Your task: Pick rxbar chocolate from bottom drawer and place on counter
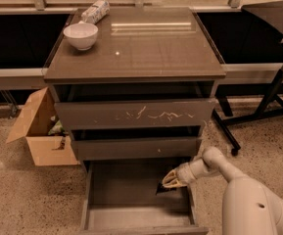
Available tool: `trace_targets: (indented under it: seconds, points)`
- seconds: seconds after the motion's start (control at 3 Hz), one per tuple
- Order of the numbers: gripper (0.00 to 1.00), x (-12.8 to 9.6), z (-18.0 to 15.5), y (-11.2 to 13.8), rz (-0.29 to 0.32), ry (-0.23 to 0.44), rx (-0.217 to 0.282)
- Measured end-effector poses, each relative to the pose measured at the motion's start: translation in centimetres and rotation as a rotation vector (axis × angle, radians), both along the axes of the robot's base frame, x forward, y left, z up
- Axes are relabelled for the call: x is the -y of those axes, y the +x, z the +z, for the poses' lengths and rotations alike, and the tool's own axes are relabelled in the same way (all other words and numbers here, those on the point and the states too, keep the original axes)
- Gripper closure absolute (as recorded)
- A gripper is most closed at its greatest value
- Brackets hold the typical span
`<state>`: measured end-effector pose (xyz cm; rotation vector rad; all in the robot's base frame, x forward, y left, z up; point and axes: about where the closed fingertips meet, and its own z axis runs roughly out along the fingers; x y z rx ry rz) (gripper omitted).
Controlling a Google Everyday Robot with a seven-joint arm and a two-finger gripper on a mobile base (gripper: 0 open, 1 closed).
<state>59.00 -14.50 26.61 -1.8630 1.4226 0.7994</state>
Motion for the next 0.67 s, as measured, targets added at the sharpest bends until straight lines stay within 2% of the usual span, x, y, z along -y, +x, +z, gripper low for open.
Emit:
trace_targets:
  seconds: [0.33, 0.67]
  points:
    - [0.11, -0.01, 0.0, 0.0, 0.0, 0.0, 0.0]
    - [0.0, -0.01, 0.0, 0.0, 0.0, 0.0, 0.0]
